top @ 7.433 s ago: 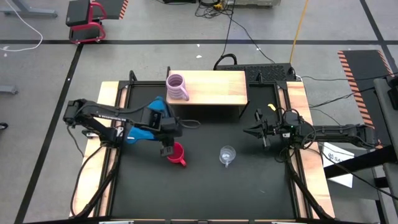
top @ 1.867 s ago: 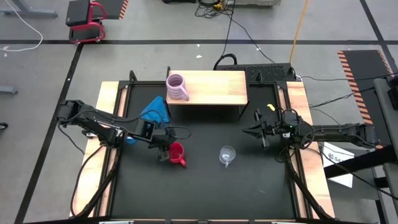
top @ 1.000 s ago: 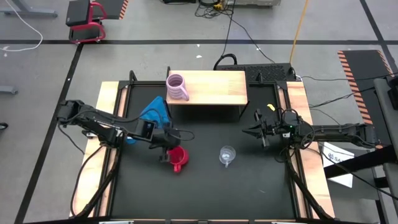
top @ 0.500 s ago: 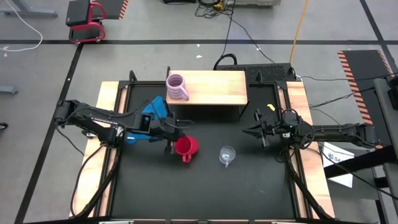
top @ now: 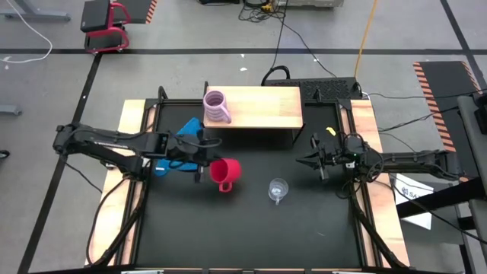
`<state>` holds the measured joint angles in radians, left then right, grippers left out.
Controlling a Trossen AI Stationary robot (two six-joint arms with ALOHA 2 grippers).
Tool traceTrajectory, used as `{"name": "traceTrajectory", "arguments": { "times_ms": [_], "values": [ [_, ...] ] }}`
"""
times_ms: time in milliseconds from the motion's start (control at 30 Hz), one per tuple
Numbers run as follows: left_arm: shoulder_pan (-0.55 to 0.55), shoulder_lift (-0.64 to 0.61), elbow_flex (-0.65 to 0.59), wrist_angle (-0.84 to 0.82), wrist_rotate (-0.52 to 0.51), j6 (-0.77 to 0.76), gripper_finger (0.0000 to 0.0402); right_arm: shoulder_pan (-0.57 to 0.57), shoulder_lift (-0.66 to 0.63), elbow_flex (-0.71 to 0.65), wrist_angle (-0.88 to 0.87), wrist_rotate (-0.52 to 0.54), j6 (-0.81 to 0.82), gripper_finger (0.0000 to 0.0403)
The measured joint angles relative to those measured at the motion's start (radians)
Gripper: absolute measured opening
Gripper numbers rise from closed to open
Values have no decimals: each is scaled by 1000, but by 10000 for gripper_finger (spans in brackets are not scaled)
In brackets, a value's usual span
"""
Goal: Stack small to large cups/mugs on shelf
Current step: Put the red mug on the shelf
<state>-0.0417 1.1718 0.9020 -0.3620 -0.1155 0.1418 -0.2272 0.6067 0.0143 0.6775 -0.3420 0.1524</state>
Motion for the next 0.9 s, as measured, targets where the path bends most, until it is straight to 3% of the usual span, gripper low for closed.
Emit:
{"name": "traceTrajectory", "arguments": {
  "times_ms": [467, 900],
  "values": [
    [65, -188, 0, -50, -24, 80, 3, 0, 12, 0, 53, 0, 4, 0],
    [257, -259, 0, -53, 118, 173, 3, 0, 12, 0, 60, 0, 3, 0]
  ]
}}
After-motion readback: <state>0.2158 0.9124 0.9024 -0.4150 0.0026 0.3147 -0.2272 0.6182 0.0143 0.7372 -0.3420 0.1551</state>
